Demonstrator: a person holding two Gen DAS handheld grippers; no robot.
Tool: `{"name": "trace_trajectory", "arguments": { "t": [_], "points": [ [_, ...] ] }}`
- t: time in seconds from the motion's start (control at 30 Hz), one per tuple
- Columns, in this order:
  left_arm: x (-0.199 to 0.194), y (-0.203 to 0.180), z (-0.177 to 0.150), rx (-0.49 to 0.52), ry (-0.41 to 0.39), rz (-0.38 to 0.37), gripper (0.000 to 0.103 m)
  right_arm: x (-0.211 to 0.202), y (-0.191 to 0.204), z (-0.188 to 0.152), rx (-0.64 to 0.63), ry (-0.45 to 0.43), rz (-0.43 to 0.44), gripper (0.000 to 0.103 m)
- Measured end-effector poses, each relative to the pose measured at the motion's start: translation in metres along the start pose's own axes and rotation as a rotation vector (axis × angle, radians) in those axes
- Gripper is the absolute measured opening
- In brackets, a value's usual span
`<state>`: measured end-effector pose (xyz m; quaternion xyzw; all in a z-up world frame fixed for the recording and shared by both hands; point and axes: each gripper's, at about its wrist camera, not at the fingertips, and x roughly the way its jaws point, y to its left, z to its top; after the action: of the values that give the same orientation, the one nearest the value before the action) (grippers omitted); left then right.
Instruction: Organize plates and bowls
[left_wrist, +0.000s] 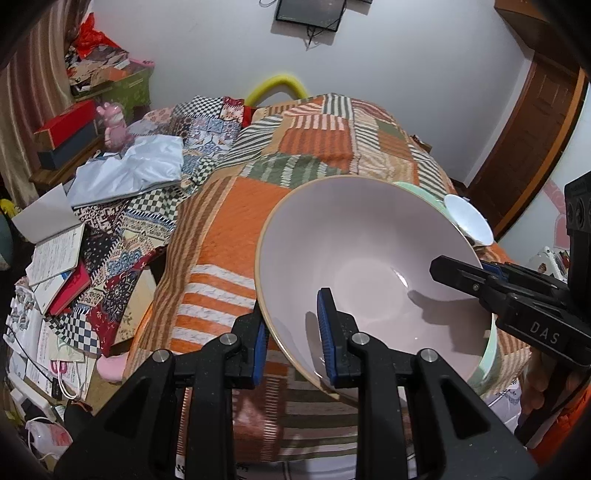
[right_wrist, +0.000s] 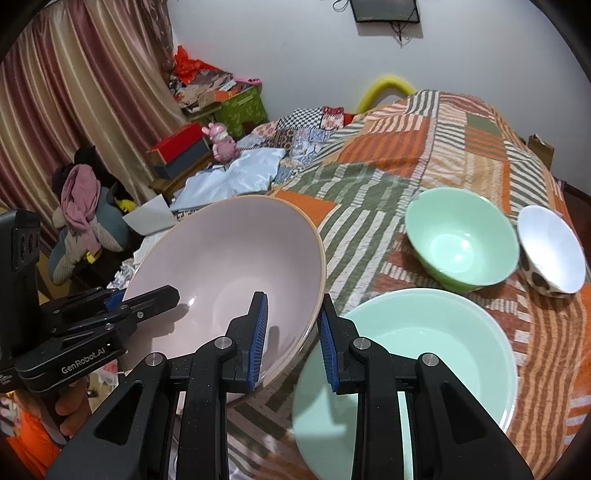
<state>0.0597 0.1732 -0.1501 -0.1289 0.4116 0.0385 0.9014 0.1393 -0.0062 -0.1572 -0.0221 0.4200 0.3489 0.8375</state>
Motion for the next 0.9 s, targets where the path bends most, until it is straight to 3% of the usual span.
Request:
{"name": "trace_trajectory", "arguments": {
  "t": [0.67, 0.9],
  "points": [
    [0.051, 0.055, -0.011, -0.104, 0.114, 0.017, 0.024, 0.071, 0.009, -0.009, -0.01, 0.178, 0.022, 0.025],
    [0.057, 0.058, -0.016, -0.105, 0.122, 0.015, 0.024, 0.072, 0.006, -0.01, -0.014, 0.188, 0.026, 0.025]
  ]
}}
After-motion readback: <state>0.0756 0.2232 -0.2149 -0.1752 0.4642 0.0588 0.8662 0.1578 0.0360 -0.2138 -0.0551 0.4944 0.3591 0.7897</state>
